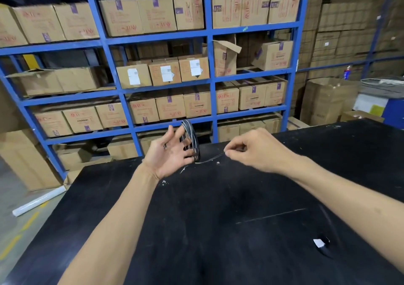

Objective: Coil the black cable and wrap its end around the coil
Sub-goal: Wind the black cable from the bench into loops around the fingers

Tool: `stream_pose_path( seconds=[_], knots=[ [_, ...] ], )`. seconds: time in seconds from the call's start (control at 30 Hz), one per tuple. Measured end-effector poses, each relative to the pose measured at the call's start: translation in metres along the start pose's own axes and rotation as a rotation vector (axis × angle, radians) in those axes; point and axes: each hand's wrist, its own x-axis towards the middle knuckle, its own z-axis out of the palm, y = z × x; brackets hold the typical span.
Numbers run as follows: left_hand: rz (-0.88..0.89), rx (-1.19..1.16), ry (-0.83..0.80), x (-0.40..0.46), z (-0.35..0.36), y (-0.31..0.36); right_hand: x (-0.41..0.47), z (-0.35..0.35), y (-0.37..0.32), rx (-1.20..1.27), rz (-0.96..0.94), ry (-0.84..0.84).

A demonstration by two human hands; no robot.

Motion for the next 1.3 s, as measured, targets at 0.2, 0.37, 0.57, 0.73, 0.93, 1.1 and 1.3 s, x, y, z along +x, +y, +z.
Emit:
stream_pose_path(
  seconds=[0.2, 0.37, 0.57, 0.73, 0.93, 1.1, 1.3],
  knots=[
    [-0.333, 0.264, -0.19, -0.006, 0.011, -0.03, 0.036, -0.033, 0.008, -0.485, -0.303, 0.023],
    [-0.355, 0.084, -0.4, -0.019, 0.03, -0.031, 0.051, -0.033, 0.019, -0.233, -0.097, 0.099],
    [0.012, -0.11, -0.468, -0.022, 0.051, -0.005, 0.024, 0.028, 0.009, 0.172, 0.045, 0.035],
    [0.194, -0.121, -0.166, -0.015, 0.047, 0.013, 0.001, 0.055, -0.012, 0.237, 0.062, -0.012],
    [0.145, 0.087, 0.083, -0.011, 0.014, 0.007, 0.001, 0.024, -0.013, 0.314, 0.15, -0.105],
    [0.013, 0.271, -0.05, -0.013, 0.025, -0.014, 0.018, 0.004, -0.02, 0.526, 0.191, -0.044],
    [-0.005, 0.355, -0.098, -0.009, 0.043, -0.028, 0.024, 0.018, -0.032, 0.543, 0.232, 0.142]
  ],
)
